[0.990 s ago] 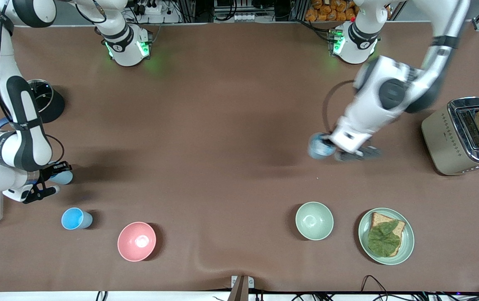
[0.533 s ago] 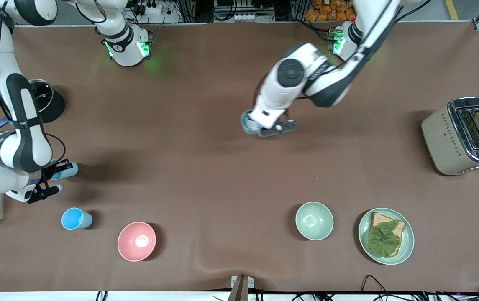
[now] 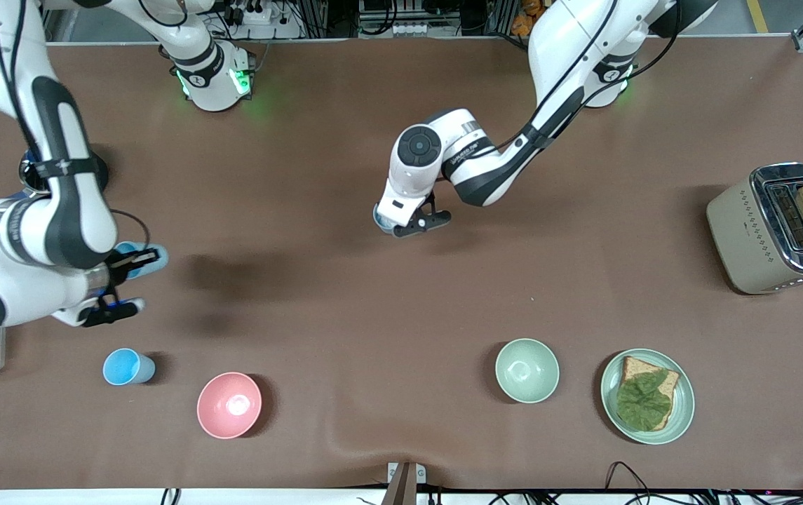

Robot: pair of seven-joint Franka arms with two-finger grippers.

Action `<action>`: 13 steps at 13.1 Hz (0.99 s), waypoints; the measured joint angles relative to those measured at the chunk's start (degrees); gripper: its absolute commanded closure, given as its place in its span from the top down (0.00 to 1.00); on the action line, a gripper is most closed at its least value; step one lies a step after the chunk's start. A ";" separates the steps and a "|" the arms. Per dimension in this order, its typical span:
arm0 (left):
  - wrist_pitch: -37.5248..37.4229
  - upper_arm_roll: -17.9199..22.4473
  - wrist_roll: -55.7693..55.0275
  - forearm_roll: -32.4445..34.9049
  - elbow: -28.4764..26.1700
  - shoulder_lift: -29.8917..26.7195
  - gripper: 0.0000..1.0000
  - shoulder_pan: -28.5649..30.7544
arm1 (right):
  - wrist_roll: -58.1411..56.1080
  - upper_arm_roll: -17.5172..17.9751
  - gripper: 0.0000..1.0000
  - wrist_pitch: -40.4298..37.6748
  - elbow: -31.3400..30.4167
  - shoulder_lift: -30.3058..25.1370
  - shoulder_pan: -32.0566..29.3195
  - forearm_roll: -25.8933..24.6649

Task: Stack blue cups with both arms
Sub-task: 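Carry the left gripper's cup to mid-table and set it down, then move the right gripper's cup above the placed cup while the left gripper withdraws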

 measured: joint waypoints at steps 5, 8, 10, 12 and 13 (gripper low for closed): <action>-6.23 -0.03 0.11 0.04 3.24 -7.24 1.00 4.80 | 15.54 0.20 0.00 -0.09 -0.56 -2.29 9.43 4.67; -17.44 -0.23 3.90 0.04 3.69 -19.32 1.00 8.25 | 32.58 0.40 0.00 3.33 -0.56 -3.76 19.02 5.30; -22.07 -0.13 11.63 -0.06 3.47 -25.99 1.00 12.37 | 44.61 0.45 0.00 8.57 -0.79 -3.69 26.28 8.12; -24.65 0.04 22.44 -0.22 3.13 -29.83 1.00 19.25 | 53.28 0.44 0.00 14.65 -0.99 -3.44 31.99 9.82; -25.60 0.11 27.66 -0.27 3.08 -30.89 1.00 23.09 | 56.11 0.40 0.00 17.59 -1.14 -3.15 34.49 9.86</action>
